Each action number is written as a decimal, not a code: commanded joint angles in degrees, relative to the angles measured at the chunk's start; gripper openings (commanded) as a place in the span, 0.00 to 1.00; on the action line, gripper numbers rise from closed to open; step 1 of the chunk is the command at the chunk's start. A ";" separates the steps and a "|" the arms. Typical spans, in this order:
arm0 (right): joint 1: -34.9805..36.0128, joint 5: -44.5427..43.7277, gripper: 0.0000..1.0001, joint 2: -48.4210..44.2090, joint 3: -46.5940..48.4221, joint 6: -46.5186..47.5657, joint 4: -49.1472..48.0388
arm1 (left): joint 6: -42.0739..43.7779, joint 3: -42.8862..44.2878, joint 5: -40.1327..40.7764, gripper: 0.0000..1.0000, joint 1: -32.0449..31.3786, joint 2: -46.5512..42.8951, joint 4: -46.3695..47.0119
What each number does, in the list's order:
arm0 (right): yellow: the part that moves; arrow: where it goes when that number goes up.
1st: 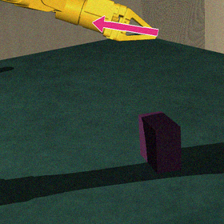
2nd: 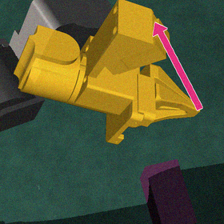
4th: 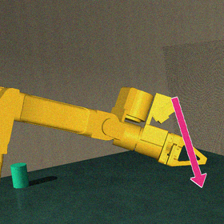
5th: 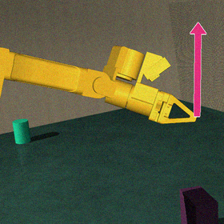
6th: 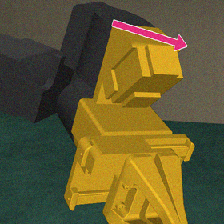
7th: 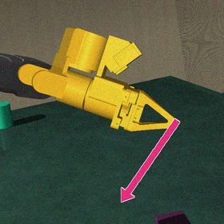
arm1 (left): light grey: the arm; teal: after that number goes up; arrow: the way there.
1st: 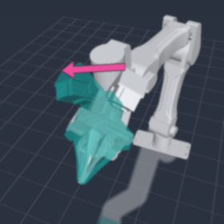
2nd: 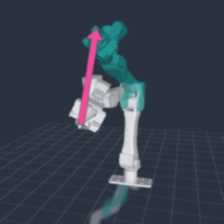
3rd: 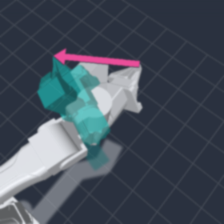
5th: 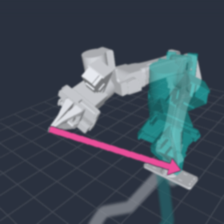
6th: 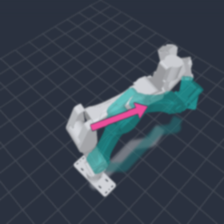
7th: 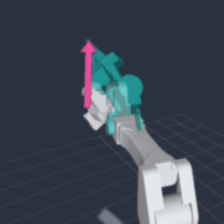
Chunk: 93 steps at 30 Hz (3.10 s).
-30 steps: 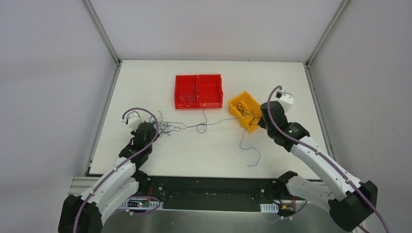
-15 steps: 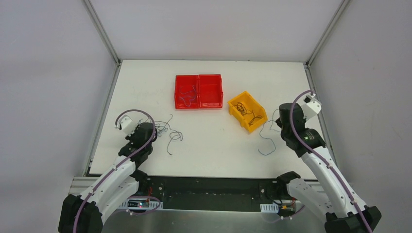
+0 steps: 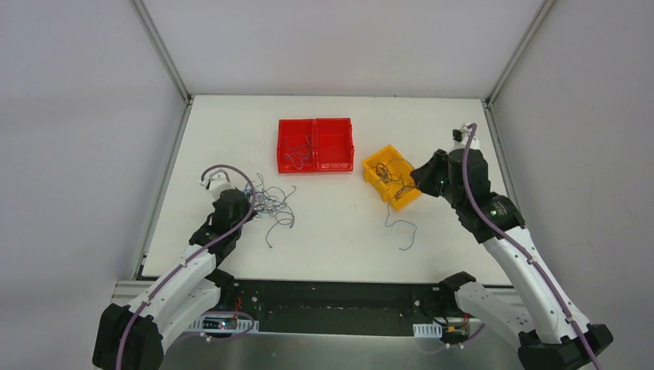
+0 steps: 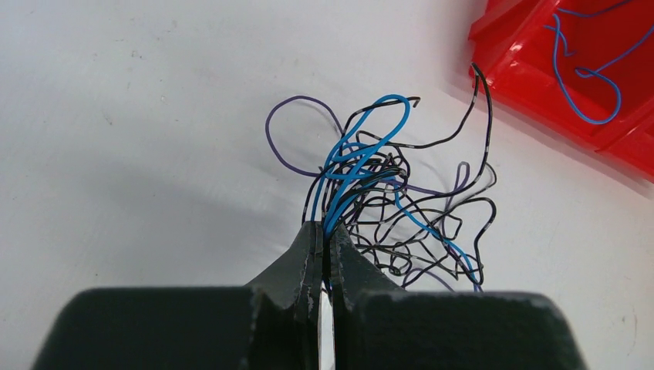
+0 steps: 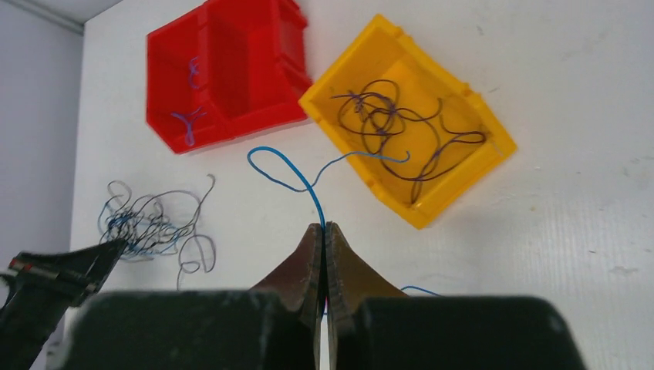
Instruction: Untangle the cables
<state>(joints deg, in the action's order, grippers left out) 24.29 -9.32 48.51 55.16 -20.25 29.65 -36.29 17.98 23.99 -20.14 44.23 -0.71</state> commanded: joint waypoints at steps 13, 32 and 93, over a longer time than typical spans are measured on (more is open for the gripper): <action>5.05 17.34 0.00 16.93 23.88 -0.30 -6.38 | 3.76 0.05 -5.00 0.16 0.28 -2.99 3.43; 7.93 22.15 0.00 54.95 62.09 -6.72 -21.01 | 7.77 -2.10 -15.51 0.86 0.26 -7.27 7.34; 8.22 17.26 0.00 62.03 39.65 -9.50 -41.68 | 7.79 -1.37 -14.02 0.80 0.28 -5.62 7.21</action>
<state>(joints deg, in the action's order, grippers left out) 32.03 7.88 119.37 96.60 -32.77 -6.92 -29.34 16.14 9.45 -20.14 39.09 5.04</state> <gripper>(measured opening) 0.009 0.803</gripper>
